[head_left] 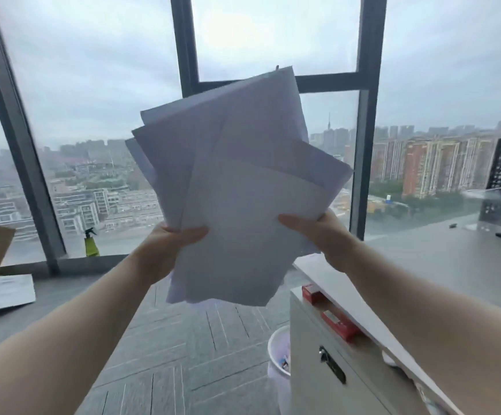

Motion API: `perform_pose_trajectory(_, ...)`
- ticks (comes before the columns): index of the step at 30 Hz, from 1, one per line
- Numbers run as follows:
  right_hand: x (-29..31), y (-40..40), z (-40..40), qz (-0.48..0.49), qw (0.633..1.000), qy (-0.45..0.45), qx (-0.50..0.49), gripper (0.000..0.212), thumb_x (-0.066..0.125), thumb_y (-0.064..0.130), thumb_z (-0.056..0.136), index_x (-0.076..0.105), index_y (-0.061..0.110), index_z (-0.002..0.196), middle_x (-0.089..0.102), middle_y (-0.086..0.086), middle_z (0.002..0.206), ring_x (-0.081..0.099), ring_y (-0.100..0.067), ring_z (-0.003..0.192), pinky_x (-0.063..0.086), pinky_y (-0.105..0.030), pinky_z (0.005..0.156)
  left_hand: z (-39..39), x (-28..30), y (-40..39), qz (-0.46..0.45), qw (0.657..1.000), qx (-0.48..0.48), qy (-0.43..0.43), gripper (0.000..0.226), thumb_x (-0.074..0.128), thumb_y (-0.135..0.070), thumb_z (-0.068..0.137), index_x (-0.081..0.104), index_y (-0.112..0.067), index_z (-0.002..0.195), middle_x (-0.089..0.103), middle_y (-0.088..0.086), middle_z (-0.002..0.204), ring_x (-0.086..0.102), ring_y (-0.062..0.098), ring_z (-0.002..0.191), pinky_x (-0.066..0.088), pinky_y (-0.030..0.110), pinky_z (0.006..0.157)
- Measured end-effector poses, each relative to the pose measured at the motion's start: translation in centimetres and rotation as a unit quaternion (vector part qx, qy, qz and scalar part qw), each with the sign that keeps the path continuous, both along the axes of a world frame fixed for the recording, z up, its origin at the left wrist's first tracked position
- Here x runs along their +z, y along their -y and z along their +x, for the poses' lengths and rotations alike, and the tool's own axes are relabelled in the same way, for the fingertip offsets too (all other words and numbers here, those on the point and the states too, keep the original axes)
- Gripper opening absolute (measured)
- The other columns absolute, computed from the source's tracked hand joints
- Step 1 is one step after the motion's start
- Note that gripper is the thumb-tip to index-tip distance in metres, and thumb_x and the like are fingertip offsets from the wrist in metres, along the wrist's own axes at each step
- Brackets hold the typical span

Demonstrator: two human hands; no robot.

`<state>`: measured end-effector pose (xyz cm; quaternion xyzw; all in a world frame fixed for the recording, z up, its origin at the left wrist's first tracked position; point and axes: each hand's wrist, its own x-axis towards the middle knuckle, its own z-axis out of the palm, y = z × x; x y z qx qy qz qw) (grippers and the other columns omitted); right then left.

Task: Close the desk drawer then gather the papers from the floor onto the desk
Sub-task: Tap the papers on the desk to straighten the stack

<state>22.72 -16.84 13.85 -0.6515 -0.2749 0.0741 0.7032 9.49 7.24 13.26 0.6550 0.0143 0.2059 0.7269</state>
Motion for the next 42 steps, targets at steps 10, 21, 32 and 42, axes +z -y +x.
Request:
perform_pose_trajectory(10, 9.4, 16.7, -0.2, 0.061, 0.988, 0.068, -0.124, 0.039, 0.082, 0.026, 0.068, 0.072, 0.013, 0.103, 0.076, -0.005, 0.103, 0.073, -0.021, 0.092, 0.058, -0.037, 0.084, 5.6, 8.4, 17.3, -0.048, 0.994, -0.039, 0.093, 0.009, 0.068, -0.003, 0.078, 0.076, -0.006, 0.076, 0.077, 0.004, 0.073, 0.073, 0.019, 0.066, 0.06, 0.03, 0.059)
perform_pose_trajectory(21, 8.0, 28.7, 0.4, 0.053, 0.976, 0.055, -0.205, 0.018, 0.079, 0.014, 0.074, 0.071, 0.015, 0.089, 0.078, 0.004, 0.077, 0.073, -0.011, 0.062, 0.061, -0.03, 0.059, 10.2, 6.2, 29.2, -0.014, 0.991, -0.12, 0.051, 0.021, 0.078, -0.01, 0.067, 0.074, -0.002, 0.086, 0.076, 0.013, 0.083, 0.072, 0.025, 0.072, 0.06, 0.041, 0.076)
perform_pose_trajectory(32, 6.0, 32.6, 1.1, 0.025, 0.98, 0.046, -0.193, 0.046, 0.083, 0.022, 0.069, 0.067, 0.019, 0.112, 0.077, -0.003, 0.105, 0.073, -0.022, 0.094, 0.058, -0.04, 0.084, 11.6, 4.6, 32.1, 0.007, 0.985, -0.167, 0.042, 0.011, 0.075, 0.001, 0.07, 0.078, -0.009, 0.072, 0.077, 0.006, 0.074, 0.073, 0.019, 0.066, 0.06, 0.03, 0.061)
perform_pose_trajectory(42, 6.0, 32.6, 1.7, 0.036, 0.973, 0.085, -0.21, 0.044, 0.084, 0.02, 0.068, 0.069, 0.017, 0.11, 0.076, -0.005, 0.105, 0.072, -0.026, 0.098, 0.057, -0.044, 0.088, 12.6, 5.5, 33.0, -0.007, 0.99, -0.124, 0.062, 0.038, 0.08, -0.024, 0.061, 0.074, -0.008, 0.095, 0.075, 0.014, 0.094, 0.071, 0.029, 0.082, 0.058, 0.045, 0.079)
